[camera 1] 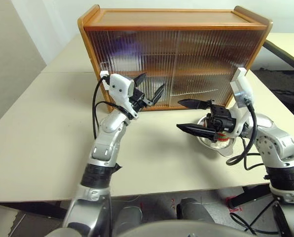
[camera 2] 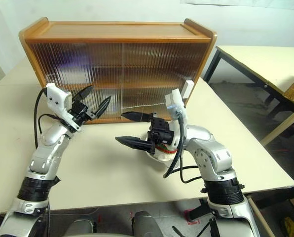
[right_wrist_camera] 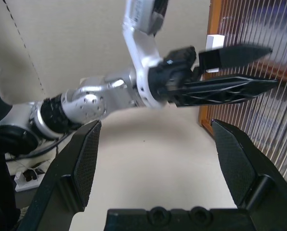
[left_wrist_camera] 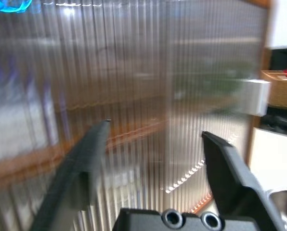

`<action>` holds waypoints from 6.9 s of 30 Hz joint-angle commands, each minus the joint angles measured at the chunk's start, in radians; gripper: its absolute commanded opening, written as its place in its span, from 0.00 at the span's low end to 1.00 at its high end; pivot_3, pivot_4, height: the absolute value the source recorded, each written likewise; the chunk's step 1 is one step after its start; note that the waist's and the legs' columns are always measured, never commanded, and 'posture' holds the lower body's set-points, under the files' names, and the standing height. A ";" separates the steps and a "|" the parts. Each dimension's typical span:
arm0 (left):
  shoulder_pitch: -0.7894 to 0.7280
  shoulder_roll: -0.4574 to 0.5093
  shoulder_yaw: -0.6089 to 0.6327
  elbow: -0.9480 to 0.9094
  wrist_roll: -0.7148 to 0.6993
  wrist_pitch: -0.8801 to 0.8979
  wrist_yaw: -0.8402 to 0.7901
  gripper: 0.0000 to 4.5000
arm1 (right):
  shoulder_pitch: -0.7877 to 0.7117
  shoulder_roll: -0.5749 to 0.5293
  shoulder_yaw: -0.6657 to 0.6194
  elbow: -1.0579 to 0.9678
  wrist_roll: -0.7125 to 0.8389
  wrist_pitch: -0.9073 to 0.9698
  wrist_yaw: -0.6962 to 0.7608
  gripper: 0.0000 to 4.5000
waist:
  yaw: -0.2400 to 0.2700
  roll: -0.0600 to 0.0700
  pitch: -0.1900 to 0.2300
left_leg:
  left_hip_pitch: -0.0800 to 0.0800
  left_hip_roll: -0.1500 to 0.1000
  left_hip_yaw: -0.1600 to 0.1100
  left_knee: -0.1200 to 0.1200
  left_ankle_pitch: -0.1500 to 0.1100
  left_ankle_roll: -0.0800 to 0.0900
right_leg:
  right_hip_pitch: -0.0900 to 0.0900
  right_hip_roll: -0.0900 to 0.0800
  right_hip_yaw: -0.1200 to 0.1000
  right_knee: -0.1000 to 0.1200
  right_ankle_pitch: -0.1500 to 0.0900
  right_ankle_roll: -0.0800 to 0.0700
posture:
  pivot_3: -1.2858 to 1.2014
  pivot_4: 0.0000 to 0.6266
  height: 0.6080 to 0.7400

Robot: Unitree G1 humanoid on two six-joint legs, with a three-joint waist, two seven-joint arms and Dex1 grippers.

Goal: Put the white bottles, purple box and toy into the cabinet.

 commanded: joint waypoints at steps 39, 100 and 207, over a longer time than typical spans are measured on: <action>0.235 0.366 0.140 -0.166 -0.402 0.204 -0.554 1.00 | -0.191 -0.103 -0.270 0.719 -0.314 -0.415 -0.314 0.00 | -0.038 0.004 0.000 | -0.002 0.003 0.000 -0.003 -0.001 0.002 | -0.010 0.000 0.001 0.000 -0.001 -0.002 | 0.46 0.00 1.00; 0.265 0.316 0.122 -0.166 -0.366 0.157 -0.513 1.00 | -0.321 -0.010 -0.123 0.480 -0.345 -0.031 -0.294 0.00 | -0.026 0.010 -0.001 | -0.007 0.003 0.001 -0.003 -0.001 0.001 | -0.010 0.000 0.000 0.001 0.000 -0.002 | 0.48 0.00 1.00; 0.116 0.276 0.041 0.003 -0.333 0.126 -0.613 1.00 | 0.228 -0.261 -0.470 -0.092 0.008 0.249 -0.212 0.99 | -0.076 0.012 -0.002 | -0.010 0.005 0.005 0.000 -0.001 0.004 | -0.011 0.001 0.000 0.001 -0.006 0.005 | 0.41 0.00 1.00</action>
